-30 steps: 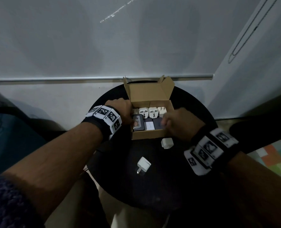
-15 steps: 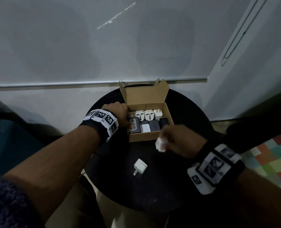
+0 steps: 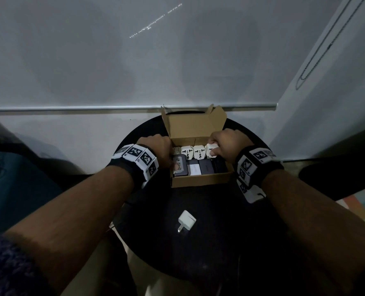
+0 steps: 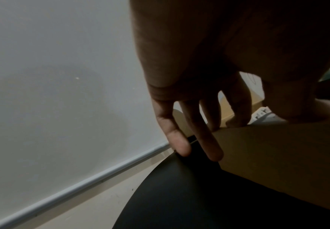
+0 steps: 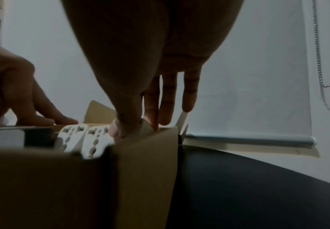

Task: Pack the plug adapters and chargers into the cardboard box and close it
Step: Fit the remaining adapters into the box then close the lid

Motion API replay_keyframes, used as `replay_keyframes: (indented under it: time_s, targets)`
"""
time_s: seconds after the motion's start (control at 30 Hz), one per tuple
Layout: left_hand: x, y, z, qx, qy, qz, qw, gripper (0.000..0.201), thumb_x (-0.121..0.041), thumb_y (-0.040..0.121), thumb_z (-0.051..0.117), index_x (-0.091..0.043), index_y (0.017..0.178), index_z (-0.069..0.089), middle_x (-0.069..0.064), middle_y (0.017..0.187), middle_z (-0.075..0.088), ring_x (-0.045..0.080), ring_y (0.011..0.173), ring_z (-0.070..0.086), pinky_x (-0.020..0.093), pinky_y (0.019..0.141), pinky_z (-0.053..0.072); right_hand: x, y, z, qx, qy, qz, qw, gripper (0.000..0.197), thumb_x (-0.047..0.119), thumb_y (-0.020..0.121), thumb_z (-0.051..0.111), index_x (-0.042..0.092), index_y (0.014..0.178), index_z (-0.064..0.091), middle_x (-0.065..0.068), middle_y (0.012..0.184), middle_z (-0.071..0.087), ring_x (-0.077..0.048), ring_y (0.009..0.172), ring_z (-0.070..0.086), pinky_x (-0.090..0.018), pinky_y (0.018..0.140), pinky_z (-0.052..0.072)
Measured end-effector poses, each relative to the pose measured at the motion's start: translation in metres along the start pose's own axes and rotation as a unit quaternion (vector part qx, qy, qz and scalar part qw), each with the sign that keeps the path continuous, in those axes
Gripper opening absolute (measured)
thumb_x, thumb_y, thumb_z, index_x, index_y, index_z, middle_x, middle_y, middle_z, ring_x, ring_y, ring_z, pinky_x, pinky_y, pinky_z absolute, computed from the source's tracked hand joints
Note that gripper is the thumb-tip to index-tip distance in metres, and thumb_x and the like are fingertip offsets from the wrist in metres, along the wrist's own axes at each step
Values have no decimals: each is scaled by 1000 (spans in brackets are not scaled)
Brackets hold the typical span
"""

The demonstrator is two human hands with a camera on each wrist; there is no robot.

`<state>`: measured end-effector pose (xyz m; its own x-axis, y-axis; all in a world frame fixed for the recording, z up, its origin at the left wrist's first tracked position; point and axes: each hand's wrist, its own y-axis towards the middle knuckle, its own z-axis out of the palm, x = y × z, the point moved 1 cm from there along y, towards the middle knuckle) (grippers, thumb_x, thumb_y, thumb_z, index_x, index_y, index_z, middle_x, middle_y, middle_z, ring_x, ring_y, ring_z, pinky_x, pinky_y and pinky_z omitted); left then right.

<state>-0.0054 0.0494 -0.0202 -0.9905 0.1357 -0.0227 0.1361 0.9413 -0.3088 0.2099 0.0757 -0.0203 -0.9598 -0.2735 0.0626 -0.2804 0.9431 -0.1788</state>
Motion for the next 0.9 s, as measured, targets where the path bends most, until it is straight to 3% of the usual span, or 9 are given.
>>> replay_keyframes:
  time_s: [0.27,0.5,0.67,0.8,0.87,0.9]
  targets:
    - [1,2,2,5,2,5,1000,51,-57,76,69,-19,109,64,4,98,62,28,96,65,34,73,45,2,3,6,20,5,7,1000,38,30,90,62,19,125,57,-5,128,62,-26,119,54,-36,99,38]
    - [0,3,3,-5,3,2,1000,53,-57,77,68,-18,113,62,7,109,66,28,99,65,34,74,45,2,2,11,-5,9,14,1000,40,30,86,67,22,124,57,-6,123,61,-28,113,53,-35,95,39]
    - [1,3,3,-2,-1,1,1000,59,-60,74,70,-19,116,61,7,110,65,28,100,64,34,75,46,2,-3,0,-13,48,23,999,46,38,78,73,25,119,59,-2,120,63,-26,111,56,-37,95,46]
    - [1,2,2,-5,-7,4,1000,60,-59,72,72,-18,115,62,7,108,66,29,98,65,35,76,47,38,-52,-8,-69,150,-87,982,25,25,86,65,17,109,65,0,102,64,-15,92,58,-32,84,49]
    - [1,2,2,-9,-7,5,1000,61,-59,71,73,-17,114,63,8,108,66,29,98,65,34,74,46,60,-87,9,-6,182,-192,964,28,26,84,69,17,110,66,1,103,64,-15,92,59,-36,86,51]
    - [1,2,1,-8,-6,5,1000,61,-60,71,74,-17,113,63,8,108,66,30,99,65,34,74,46,69,-103,21,54,155,-238,957,36,29,83,70,20,117,63,1,112,63,-15,100,58,-35,90,49]
